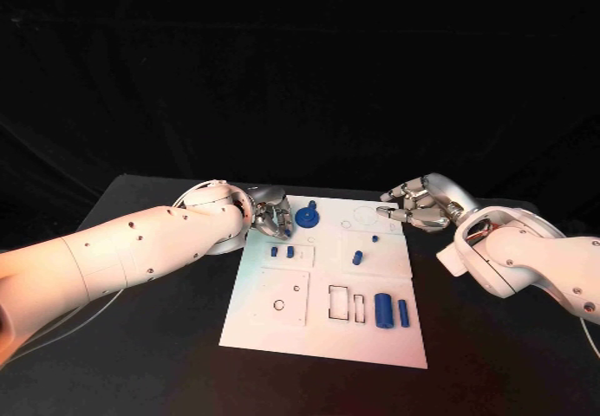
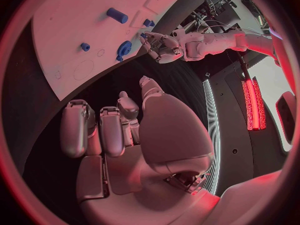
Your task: Assemble the parts on the task board
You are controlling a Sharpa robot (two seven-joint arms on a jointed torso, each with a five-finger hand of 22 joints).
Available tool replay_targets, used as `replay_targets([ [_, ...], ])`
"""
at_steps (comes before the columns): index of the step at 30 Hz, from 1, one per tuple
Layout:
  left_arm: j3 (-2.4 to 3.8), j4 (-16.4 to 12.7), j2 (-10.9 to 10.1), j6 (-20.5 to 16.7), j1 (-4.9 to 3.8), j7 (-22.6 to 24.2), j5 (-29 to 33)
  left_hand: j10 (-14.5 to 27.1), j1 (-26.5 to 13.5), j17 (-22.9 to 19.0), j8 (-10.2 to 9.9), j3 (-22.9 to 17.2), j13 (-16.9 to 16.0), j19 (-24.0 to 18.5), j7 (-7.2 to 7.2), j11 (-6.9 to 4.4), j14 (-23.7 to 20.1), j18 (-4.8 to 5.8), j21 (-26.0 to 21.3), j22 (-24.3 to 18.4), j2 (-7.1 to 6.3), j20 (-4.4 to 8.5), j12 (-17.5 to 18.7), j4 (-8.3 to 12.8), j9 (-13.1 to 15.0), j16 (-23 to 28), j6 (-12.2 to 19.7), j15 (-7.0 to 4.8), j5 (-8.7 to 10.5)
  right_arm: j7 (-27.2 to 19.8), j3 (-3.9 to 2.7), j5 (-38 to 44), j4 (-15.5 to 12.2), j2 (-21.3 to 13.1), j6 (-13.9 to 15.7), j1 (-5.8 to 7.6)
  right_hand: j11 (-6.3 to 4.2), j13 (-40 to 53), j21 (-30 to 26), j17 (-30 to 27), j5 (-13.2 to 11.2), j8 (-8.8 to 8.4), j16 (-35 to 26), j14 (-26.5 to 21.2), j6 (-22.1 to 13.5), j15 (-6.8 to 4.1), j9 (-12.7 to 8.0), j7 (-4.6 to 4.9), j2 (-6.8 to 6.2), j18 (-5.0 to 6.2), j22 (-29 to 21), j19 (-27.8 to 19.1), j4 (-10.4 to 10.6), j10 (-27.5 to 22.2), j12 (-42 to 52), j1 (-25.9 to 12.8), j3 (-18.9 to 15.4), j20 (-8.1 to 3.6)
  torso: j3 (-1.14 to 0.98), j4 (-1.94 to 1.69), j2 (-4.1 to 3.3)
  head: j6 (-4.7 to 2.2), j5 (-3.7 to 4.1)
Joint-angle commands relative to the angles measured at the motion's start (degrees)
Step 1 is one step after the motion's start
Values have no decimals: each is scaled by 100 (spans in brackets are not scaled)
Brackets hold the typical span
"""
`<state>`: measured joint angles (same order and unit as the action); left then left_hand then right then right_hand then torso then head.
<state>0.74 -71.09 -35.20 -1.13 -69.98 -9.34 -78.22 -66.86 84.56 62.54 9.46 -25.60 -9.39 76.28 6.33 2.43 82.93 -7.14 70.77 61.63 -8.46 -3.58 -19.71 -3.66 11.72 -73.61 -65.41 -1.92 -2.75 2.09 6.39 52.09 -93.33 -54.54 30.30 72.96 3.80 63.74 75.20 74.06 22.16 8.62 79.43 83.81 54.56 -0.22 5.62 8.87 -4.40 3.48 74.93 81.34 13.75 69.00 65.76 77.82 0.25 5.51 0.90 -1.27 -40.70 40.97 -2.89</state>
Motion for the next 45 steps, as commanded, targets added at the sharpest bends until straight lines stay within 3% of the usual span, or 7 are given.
replay_targets([
  [1, 1, -7, 15, 139, 0, -17, -53, -47, -50, -10, 16, -22, 5, 31, -9, -11, 5, 101, 15, 2, -9, 4, 39, 9, 2, 20, -50, 13, -19, -48, 0, 37, -5, 2, -35, -4, -11, 2, -21, -7, 31, 29, -19, 230, 22, -39, 9, -34, 41, 31, 486, -48, 34, -19, 7, -2, 9, 9, -1, 0, -1, -2, -7],
  [10, 0, -8, 19, 153, 0, -55, -62, -53, -58, -9, 8, -22, 6, 26, -9, -10, 3, 100, 12, -2, -18, 3, 50, 12, -1, 19, -51, 13, -19, -45, 0, 37, -11, -4, -35, -4, -11, 2, -21, -7, 31, 29, -19, 230, 22, -39, 9, -34, 41, 31, 486, -48, 34, -19, 7, -2, 9, 9, 1, -3, -1, 3, -4],
  [19, -1, -9, 18, 163, 0, -104, -63, -49, -116, -9, -225, -53, 24, 22, 68, 50, -5, 105, 35, 30, -123, -22, 200, 34, -108, -4, 205, 58, -18, -46, 0, 37, -13, -6, -34, -4, -11, 2, -21, -7, 31, 29, -19, 230, 22, -39, 9, -34, 41, 31, 486, -48, 34, -19, 7, -2, 9, 9, 3, -2, 2, 4, -3],
  [35, -2, -22, -6, 117, 0, -102, -59, -80, -159, -35, -275, -53, 21, 13, 81, 61, -10, 102, 32, 26, -168, -35, 241, 33, -136, -1, 229, 68, -18, -28, 0, 42, -2, 0, -51, -4, -14, -5, -9, 6, 39, 36, -15, 235, 27, -42, 10, -37, 46, 27, 497, -36, 39, -14, 4, 3, 3, 7, 5, -5, 1, 16, -3],
  [45, -2, -22, -20, 87, 0, -106, -25, -133, -205, -61, -410, -74, 15, 10, 84, 59, -9, 101, 40, 40, -227, -46, 310, 41, -205, -7, 368, 71, -19, 19, 0, 159, 4, 3, -134, -4, -15, -35, -23, -12, 39, 37, -27, 231, 28, -42, 11, -37, 45, 31, 488, -44, 39, -37, -23, 4, 2, 6, 4, -3, 2, 19, 4],
])
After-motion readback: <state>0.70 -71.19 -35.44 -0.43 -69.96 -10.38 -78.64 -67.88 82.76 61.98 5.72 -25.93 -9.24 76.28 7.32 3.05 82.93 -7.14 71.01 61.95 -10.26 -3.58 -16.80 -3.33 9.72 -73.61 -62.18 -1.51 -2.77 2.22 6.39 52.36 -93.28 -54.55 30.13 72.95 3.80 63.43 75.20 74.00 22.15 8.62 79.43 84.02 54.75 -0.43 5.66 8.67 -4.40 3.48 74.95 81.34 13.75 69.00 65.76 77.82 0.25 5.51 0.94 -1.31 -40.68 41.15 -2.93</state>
